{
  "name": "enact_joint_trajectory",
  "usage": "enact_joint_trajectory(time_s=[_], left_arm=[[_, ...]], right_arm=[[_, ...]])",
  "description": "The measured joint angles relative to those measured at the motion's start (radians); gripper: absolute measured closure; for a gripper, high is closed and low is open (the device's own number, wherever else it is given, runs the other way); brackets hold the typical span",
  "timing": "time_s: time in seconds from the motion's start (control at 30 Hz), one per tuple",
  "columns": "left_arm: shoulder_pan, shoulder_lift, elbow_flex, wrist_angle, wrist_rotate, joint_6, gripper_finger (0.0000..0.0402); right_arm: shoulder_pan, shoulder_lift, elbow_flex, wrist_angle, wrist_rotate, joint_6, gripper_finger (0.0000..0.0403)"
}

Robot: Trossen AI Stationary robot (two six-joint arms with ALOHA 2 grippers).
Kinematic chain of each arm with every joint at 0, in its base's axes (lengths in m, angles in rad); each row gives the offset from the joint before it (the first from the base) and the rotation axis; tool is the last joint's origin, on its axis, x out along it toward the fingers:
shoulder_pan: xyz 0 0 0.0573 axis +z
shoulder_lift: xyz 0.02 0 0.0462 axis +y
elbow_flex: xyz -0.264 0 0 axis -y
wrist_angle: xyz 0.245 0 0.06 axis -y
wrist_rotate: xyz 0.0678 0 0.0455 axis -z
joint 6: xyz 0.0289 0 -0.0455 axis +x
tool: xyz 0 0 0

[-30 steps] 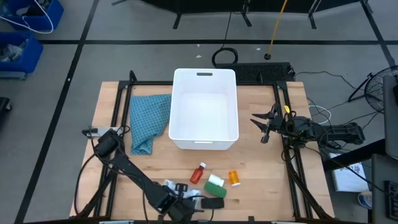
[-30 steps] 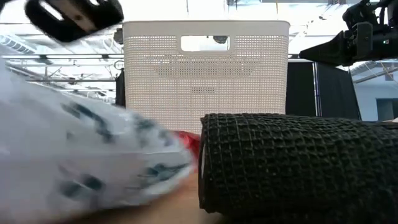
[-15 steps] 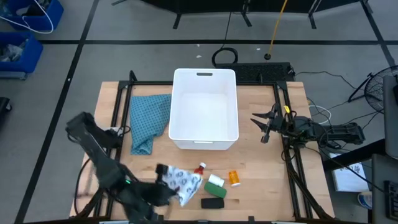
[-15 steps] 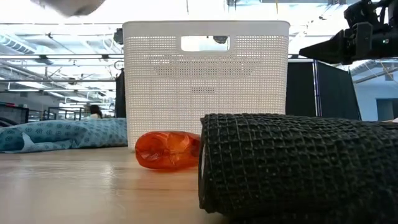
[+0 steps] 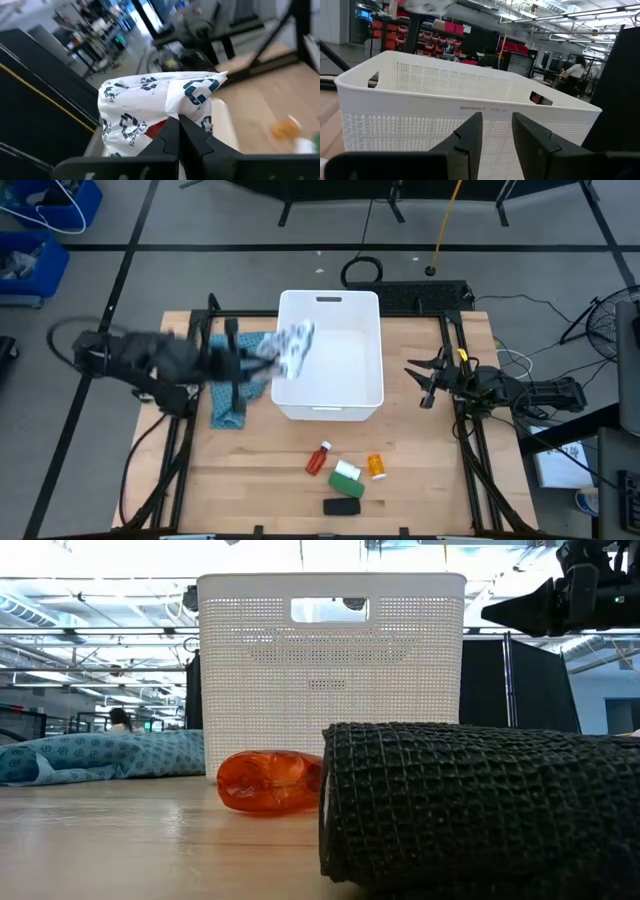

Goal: Pick & place medical supplies in basket/bin
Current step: Put the mailer bag in the white bin

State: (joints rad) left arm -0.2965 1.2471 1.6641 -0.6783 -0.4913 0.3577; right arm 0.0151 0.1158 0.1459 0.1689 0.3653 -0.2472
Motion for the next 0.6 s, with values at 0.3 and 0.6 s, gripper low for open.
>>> enact_joint_trajectory(time_s=[0.3, 0.6], left_arm=[[0.412, 0.050, -0.037, 0.126, 0.393, 0.115, 0.0401], [0.661, 0.342, -0.039, 0.217, 0.708, 0.012, 0.0401]], right_arm=[[0.000, 0.000, 0.000, 0.008, 0.000, -0.005, 0.0303], [0.000, 0.008, -0.031, -0.002, 0.000, 0.045, 0.0303]])
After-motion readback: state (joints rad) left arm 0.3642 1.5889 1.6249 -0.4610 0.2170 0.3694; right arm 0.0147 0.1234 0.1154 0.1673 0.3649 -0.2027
